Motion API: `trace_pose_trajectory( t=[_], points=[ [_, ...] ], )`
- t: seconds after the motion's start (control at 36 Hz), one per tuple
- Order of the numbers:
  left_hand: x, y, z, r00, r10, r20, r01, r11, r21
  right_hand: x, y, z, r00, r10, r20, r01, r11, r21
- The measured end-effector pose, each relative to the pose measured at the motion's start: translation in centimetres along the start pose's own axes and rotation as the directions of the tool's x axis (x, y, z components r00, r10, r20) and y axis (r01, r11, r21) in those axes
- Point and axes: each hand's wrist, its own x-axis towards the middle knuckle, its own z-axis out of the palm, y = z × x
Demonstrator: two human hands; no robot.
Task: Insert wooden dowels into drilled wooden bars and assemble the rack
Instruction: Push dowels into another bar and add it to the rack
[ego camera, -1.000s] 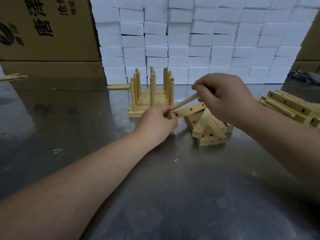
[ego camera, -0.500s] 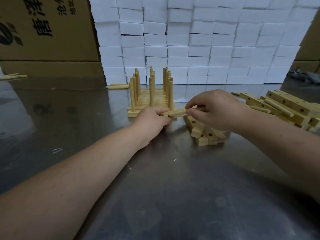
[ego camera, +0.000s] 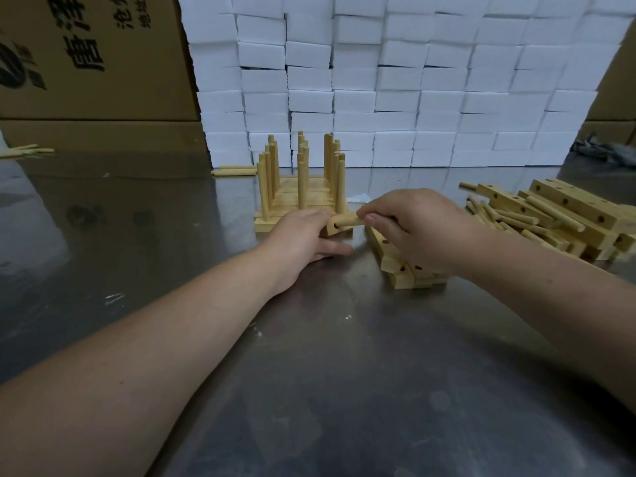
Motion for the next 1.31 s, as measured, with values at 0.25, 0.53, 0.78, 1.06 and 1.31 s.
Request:
trace_pose_trajectory(
  t=[0.25, 0.53, 0.78, 1.06, 1.31],
  points=[
    [0.0, 0.2, -0.2, 1.000, -0.005, 0.002, 0.005, 0.996, -0.089, -0.1, -0.1, 0.4, 1.000, -0.020, -0.024, 0.021, 1.000, 0.020],
    [-0.2, 0.2, -0.5, 0.998, 0.012, 0.054, -0.003, 0.986, -0.167, -0.2, -0.5, 0.3, 0.998, -0.057, -0.010, 0.056, 0.998, -0.014],
    [-0.7, 0.9, -0.2, 0.989, -0.047, 0.143, 0.107, 0.884, -0.456, -0.4, -0.9, -0.1, 0.994, -0.050, -0.098, 0.049, 0.999, -0.019],
    [-1.0, 0.7, 0.0, 0.981, -0.076, 0.180, 0.131, 0.939, -0.318, -0.5, -0.5, -0.3, 0.993, -0.099, -0.063, 0.097, 0.995, -0.028],
    [-1.3, 0.5, 0.7, 0.995, -0.021, 0.093, 0.033, 0.992, -0.119, -0.7, -0.4, 0.0, 0.989, -0.137, -0.052, 0.136, 0.991, -0.012]
  ],
)
